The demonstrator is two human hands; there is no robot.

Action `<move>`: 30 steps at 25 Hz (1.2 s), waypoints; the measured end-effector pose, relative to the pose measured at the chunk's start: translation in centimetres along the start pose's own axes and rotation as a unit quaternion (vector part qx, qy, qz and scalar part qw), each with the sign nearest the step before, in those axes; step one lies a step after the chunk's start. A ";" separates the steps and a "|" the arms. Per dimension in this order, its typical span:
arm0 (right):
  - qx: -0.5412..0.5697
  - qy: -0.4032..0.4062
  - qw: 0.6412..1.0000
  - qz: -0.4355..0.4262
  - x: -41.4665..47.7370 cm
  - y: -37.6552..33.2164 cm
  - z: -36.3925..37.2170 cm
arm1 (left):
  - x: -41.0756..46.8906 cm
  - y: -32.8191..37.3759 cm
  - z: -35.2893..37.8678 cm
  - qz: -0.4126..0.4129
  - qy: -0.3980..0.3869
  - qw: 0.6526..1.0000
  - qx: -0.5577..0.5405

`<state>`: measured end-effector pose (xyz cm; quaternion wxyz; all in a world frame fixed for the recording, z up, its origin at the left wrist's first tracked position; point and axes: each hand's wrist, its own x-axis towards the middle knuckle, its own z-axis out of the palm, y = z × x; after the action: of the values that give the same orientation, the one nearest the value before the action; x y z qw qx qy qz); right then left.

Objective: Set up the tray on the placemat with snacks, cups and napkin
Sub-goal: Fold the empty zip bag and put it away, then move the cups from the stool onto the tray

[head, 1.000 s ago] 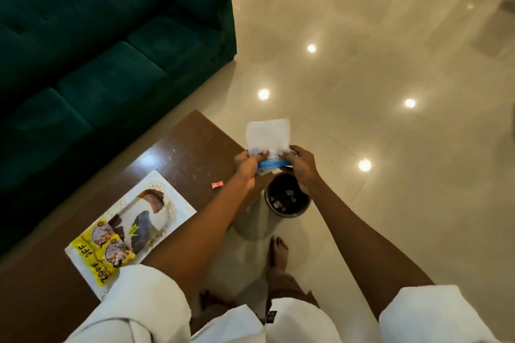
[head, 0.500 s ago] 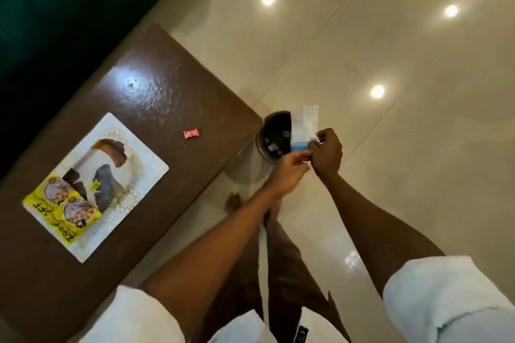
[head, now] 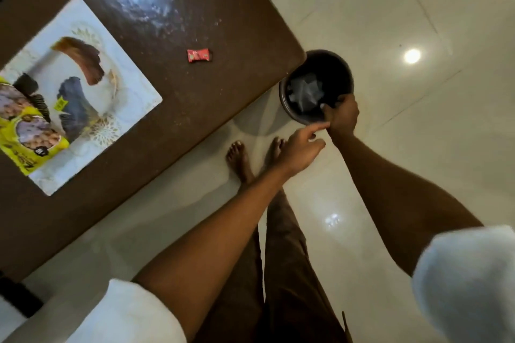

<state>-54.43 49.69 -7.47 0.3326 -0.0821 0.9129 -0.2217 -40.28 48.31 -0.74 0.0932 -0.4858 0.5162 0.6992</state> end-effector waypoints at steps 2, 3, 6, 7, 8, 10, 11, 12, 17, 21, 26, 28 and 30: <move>0.013 -0.006 1.000 -0.014 -2.3 -1.3 -2.4 | -2.9 1.8 -1.1 0.013 -0.016 1.000 0.016; 0.014 -0.003 1.000 -0.013 -3.4 -2.1 -3.6 | -4.3 2.7 -1.4 0.015 -0.028 0.999 0.022; 0.006 0.004 0.997 -0.075 -8.7 -7.5 -7.4 | -9.8 6.8 -3.5 0.040 -0.022 0.999 0.003; 0.011 -0.005 0.993 -0.115 -11.0 -10.2 -8.8 | -11.9 8.3 -4.7 0.060 -0.004 0.998 -0.014; 0.013 -0.017 0.988 -0.152 -13.6 -13.0 -10.2 | -14.4 9.8 -6.2 0.081 0.015 0.996 -0.026; 0.000 -0.051 0.976 -0.209 -19.0 -17.8 -12.1 | -19.9 11.6 -9.7 0.106 0.056 0.993 -0.022; -0.004 -0.078 0.967 -0.244 -21.4 -19.6 -12.4 | -22.4 12.1 -11.4 0.109 0.083 0.990 -0.024; -0.007 -0.102 0.954 -0.281 -23.5 -21.1 -12.6 | -24.7 12.0 -13.2 0.113 0.110 0.987 -0.034; -0.064 -0.175 0.894 -0.407 -34.4 -28.5 -11.0 | -38.5 10.0 -22.2 0.106 0.321 0.940 -0.045; -0.079 -0.198 0.855 -0.472 -42.8 -34.2 -5.4 | -47.1 6.8 -29.4 0.137 0.396 0.908 -0.011; -0.114 -0.224 0.797 -0.549 -57.5 -38.8 3.7 | -57.0 -1.0 -36.8 0.143 0.480 0.864 -0.048; -0.111 -0.235 0.767 -0.587 -63.2 -39.8 6.9 | -60.9 -4.6 -39.2 0.140 0.501 0.851 -0.074; -0.128 -0.234 0.740 -0.618 -68.5 -40.5 9.4 | -65.1 -7.6 -41.4 0.119 0.553 0.822 -0.068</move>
<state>4.10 30.75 43.85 0.3123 -0.7194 0.5750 -0.2331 21.93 42.30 45.17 -0.3253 -0.7307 0.4863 0.3518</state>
